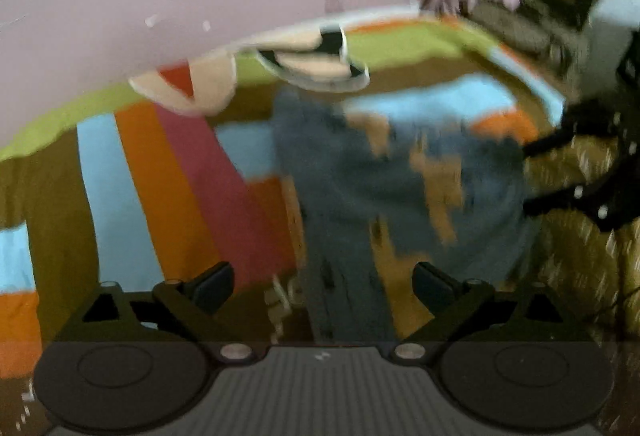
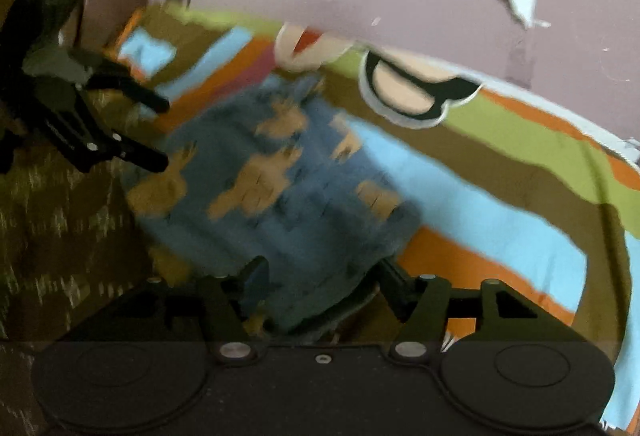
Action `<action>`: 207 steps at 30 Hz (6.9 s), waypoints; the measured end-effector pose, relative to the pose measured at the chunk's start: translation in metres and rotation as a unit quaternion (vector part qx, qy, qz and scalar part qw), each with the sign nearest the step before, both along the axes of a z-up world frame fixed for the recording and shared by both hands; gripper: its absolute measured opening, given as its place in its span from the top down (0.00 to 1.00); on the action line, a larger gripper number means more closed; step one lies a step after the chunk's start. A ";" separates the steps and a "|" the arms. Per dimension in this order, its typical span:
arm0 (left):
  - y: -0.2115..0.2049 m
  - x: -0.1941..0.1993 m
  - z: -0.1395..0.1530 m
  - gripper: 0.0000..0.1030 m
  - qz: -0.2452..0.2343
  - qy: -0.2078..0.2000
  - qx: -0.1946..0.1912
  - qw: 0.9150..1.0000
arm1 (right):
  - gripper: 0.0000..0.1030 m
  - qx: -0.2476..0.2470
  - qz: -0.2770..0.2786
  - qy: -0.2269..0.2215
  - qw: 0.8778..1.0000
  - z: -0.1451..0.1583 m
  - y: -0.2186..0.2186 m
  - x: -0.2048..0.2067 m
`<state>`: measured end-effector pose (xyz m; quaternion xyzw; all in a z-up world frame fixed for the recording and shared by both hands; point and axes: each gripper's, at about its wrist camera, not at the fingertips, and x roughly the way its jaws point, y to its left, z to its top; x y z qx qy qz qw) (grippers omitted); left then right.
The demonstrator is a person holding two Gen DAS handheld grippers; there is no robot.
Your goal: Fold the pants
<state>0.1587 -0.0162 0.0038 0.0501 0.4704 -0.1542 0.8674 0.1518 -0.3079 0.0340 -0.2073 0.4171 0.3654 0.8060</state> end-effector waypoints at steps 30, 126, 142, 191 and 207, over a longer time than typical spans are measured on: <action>0.012 0.016 -0.018 0.00 0.067 0.051 -0.127 0.988 | 0.04 0.200 -0.147 0.234 0.940 -0.041 -0.044 0.099; -0.012 0.000 0.038 0.84 0.096 -0.024 -0.087 0.991 | 0.82 0.136 -0.073 -0.011 0.988 0.056 0.000 0.072; 0.022 0.066 0.012 0.84 0.185 -0.075 -0.123 0.972 | 0.82 0.126 -0.064 -0.046 0.989 0.033 0.067 0.186; 0.016 0.040 0.061 0.00 0.228 -0.110 -0.060 0.966 | 0.01 0.118 -0.169 -0.109 0.973 0.066 0.053 0.132; 0.021 -0.001 0.079 0.00 0.281 -0.100 -0.018 0.954 | 0.01 0.172 -0.226 -0.153 0.947 0.063 0.026 0.044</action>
